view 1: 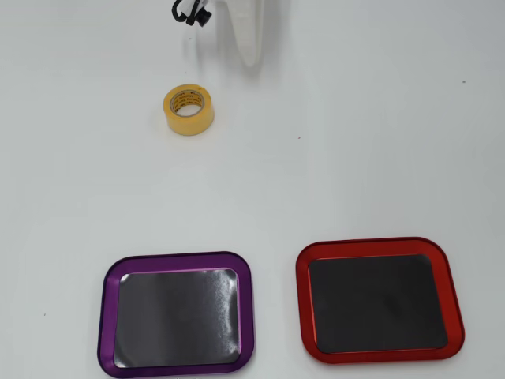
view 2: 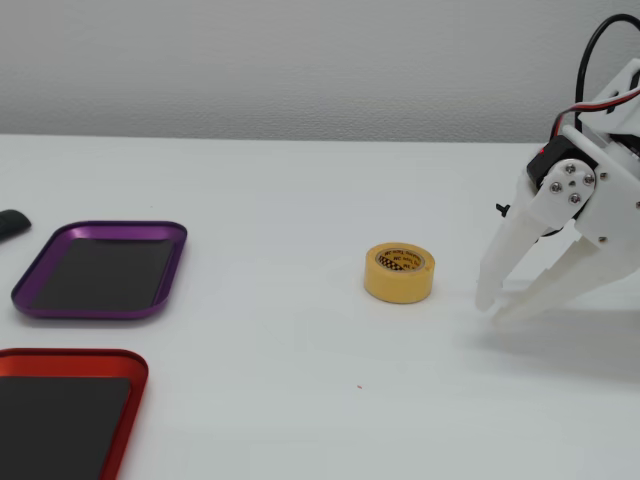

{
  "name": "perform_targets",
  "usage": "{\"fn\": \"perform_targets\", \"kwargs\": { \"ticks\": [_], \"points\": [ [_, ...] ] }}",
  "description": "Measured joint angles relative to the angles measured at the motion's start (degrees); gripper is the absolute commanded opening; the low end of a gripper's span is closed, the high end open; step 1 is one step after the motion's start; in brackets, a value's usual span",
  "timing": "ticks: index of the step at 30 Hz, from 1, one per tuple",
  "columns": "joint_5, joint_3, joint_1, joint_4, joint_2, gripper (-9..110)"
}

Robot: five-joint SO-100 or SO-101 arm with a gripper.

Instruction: Grasp a tape and put it in the right purple dish.

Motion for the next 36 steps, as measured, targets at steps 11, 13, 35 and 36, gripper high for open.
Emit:
{"fn": "perform_targets", "kwargs": {
  "ticks": [11, 13, 35, 36],
  "points": [
    [0.00, 0.00, 0.00, 0.00, 0.00, 0],
    [0.00, 0.00, 0.00, 0.00, 0.00, 0],
    [-9.32, -6.06, 0.44, -6.24, -4.57, 7],
    [-9.23, -7.29, 0.62, -6.50, -6.94, 7]
  ]
}}
